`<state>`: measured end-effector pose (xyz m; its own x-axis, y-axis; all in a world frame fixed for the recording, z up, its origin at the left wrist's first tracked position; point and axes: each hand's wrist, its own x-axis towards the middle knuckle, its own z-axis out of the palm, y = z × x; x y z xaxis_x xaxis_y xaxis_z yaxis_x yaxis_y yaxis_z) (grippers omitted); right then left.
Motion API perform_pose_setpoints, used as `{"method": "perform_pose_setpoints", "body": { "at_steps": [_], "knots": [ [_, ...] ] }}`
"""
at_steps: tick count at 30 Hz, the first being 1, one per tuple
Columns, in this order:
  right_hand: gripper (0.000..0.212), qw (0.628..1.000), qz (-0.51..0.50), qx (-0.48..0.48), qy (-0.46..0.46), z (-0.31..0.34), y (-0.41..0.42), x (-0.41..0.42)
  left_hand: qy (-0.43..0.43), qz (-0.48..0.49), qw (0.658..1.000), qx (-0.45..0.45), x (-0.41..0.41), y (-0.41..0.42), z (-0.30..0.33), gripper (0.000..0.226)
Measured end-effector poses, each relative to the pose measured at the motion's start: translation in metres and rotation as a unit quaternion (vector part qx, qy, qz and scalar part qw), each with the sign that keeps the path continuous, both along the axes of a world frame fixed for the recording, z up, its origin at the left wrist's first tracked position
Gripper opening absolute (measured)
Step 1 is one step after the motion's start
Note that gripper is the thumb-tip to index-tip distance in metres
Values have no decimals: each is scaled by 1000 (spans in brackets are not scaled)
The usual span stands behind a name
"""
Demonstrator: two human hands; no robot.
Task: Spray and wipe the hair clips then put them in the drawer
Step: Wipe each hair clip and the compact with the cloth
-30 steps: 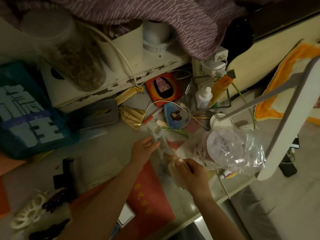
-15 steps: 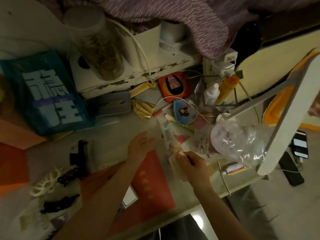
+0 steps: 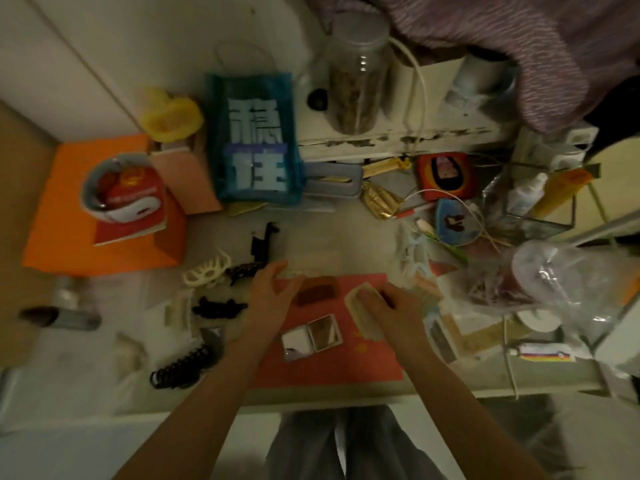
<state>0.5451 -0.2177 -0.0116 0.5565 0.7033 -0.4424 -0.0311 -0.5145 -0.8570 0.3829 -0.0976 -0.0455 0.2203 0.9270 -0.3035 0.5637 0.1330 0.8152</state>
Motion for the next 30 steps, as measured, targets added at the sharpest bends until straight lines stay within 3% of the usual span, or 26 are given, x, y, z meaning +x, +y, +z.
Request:
{"method": "perform_pose_setpoints", "body": {
  "at_steps": [8, 14, 21, 30],
  "knots": [
    [11, 999, 49, 7, -16, 1, 33, -95, 20, 30, 998, 48, -109, 13, 9, 39],
    [10, 999, 19, -5, -31, -9, 59, -187, 13, -20, 997, 70, -210, 40, 4, 32],
    [18, 999, 12, -24, -26, -16, 78, -281, 59, -49, 997, -5, -308, 56, -22, 46],
    [19, 998, 33, -57, -15, -18, 79, -327, 68, -55, 995, -38, -354, 50, -44, 61]
  ]
}}
